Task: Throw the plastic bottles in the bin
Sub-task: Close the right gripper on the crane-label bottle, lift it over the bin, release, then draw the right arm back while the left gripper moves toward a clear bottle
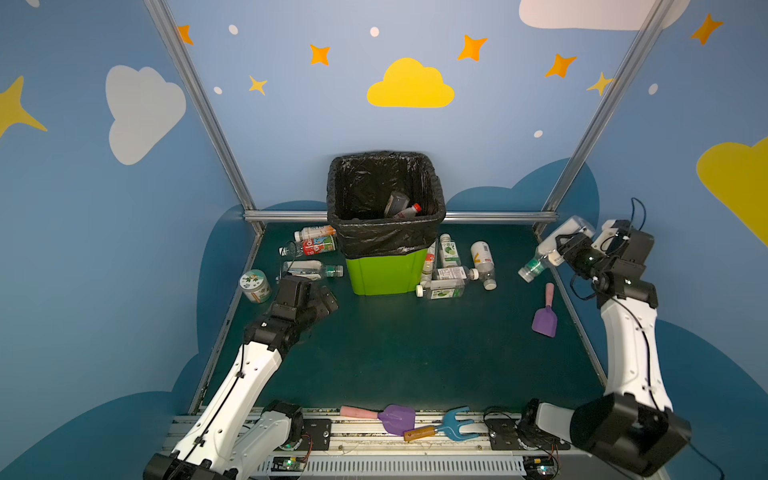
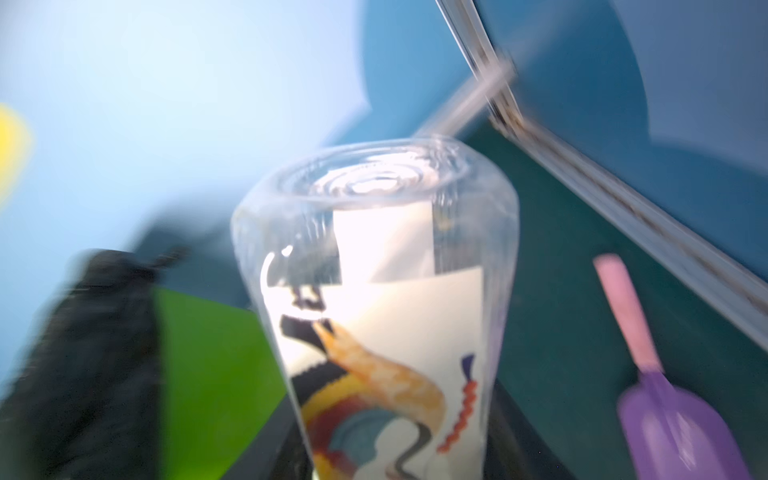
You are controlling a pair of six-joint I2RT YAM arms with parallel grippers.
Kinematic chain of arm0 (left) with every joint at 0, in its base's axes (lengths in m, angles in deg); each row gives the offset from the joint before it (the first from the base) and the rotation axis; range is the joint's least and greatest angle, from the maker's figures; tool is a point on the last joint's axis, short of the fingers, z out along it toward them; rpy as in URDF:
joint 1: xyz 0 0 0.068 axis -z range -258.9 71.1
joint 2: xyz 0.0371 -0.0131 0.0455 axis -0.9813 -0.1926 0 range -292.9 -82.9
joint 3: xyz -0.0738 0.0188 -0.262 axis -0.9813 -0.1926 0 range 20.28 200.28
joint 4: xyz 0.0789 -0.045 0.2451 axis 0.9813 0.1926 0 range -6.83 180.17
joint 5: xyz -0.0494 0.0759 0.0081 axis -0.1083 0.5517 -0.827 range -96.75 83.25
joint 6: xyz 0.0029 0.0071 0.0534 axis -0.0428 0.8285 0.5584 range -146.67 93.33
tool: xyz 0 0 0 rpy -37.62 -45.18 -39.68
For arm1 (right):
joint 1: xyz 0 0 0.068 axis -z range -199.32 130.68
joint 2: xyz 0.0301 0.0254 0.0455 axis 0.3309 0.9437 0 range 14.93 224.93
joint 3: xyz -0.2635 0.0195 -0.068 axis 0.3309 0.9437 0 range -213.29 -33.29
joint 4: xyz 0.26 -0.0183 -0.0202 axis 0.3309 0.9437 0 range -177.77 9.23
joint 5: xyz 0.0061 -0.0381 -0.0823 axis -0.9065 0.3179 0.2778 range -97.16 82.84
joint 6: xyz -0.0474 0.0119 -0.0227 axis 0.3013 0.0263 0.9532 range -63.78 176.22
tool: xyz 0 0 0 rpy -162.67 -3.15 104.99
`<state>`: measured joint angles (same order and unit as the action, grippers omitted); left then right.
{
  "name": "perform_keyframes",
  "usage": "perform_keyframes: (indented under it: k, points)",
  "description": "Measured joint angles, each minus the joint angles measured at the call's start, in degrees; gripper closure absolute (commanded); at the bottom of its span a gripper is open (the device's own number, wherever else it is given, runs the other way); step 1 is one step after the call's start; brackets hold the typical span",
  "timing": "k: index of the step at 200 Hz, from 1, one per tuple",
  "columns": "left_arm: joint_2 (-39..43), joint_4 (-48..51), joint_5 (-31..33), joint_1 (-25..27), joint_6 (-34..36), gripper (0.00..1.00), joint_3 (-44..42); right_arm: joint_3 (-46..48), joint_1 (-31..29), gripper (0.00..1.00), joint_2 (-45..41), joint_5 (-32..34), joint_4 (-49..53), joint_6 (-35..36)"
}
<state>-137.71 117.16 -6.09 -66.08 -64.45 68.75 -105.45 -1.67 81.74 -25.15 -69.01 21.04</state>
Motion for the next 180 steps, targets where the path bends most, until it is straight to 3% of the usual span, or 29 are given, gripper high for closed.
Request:
perform_keyframes:
  k: [26,48,62,83,93,111,124,146,180]
  points:
    - [-0.7,0.0,0.1,0.0,0.5,0.0,0.9,-5.2,-7.1,0.48,-3.4,2.8,-7.1,-2.0]
    - [-1.0,0.1,0.2,0.0,0.9,0.0,1.2,-16.8,-17.4,0.48,2.4,3.2,-11.4,-1.9]
    - [-1.0,0.1,0.4,0.0,1.2,0.0,1.6,-27.3,-24.4,0.43,9.8,1.9,-12.4,-1.4]
    - [-1.0,0.9,1.0,0.0,1.8,0.0,2.6,-45.9,-34.2,0.21,24.2,-0.2,-9.8,1.5]
    - [-1.1,1.6,1.2,0.0,1.9,0.0,3.5,-56.9,-38.3,0.15,32.3,-1.3,-5.4,3.5]
    - [-1.4,3.2,1.4,-0.5,2.0,0.0,5.4,-76.6,-42.3,0.12,46.6,-3.7,3.7,5.9]
    - [-1.7,4.8,1.3,-1.2,2.0,0.0,7.2,-84.0,-42.2,0.13,52.4,-5.3,9.2,6.1]
    - [-1.5,7.0,0.8,-3.2,1.9,0.0,9.6,-79.5,-37.6,0.13,51.1,-7.0,13.5,5.5]
    - [-0.3,9.1,-1.7,-8.3,1.0,0.0,9.6,-51.7,-27.9,0.14,32.7,-7.1,8.2,3.7]
